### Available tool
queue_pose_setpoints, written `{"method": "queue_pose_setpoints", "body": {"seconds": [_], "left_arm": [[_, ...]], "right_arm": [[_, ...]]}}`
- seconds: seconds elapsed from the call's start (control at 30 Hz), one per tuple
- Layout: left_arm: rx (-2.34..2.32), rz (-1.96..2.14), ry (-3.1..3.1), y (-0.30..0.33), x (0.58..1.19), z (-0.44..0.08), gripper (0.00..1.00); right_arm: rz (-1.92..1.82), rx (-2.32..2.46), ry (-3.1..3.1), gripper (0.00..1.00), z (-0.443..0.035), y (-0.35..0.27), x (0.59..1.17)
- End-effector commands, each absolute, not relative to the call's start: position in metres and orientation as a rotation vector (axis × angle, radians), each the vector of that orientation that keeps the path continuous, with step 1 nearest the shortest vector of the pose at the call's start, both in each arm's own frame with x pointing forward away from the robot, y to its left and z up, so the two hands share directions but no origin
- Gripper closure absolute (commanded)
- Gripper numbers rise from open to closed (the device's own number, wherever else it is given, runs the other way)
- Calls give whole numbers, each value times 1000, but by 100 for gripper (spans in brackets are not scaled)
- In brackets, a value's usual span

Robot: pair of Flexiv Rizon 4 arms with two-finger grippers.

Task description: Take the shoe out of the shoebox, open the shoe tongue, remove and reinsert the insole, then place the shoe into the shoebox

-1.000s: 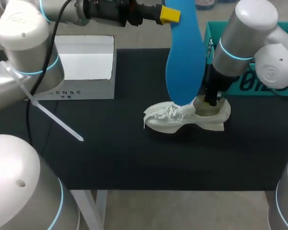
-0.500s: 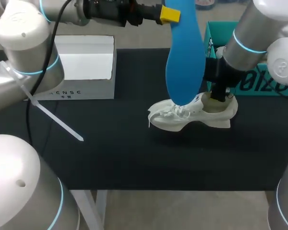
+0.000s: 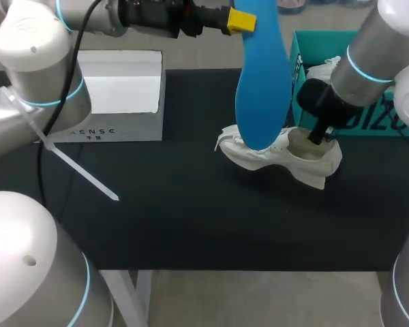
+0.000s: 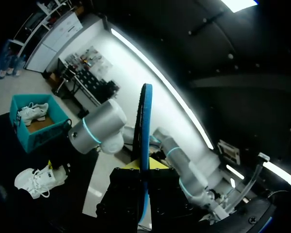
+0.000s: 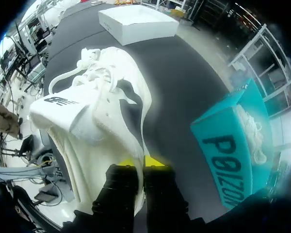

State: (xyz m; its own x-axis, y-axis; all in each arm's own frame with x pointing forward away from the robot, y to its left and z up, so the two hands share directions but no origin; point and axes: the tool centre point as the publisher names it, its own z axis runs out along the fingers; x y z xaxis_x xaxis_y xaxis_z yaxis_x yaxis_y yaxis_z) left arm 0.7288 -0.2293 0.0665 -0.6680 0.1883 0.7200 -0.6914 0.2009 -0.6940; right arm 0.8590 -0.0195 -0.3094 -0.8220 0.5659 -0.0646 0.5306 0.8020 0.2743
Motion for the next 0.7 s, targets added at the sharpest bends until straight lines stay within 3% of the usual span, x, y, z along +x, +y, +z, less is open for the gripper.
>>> {"method": "queue_pose_setpoints", "body": {"seconds": [0.03, 0.7], "left_arm": [[474, 1555, -1763, -229, 729, 67, 100], [474, 1555, -1763, -229, 729, 67, 100]], "right_arm": [[804, 2062, 2036, 100, -315, -21, 832], [646, 2242, 1860, 100, -322, 0, 808]]}}
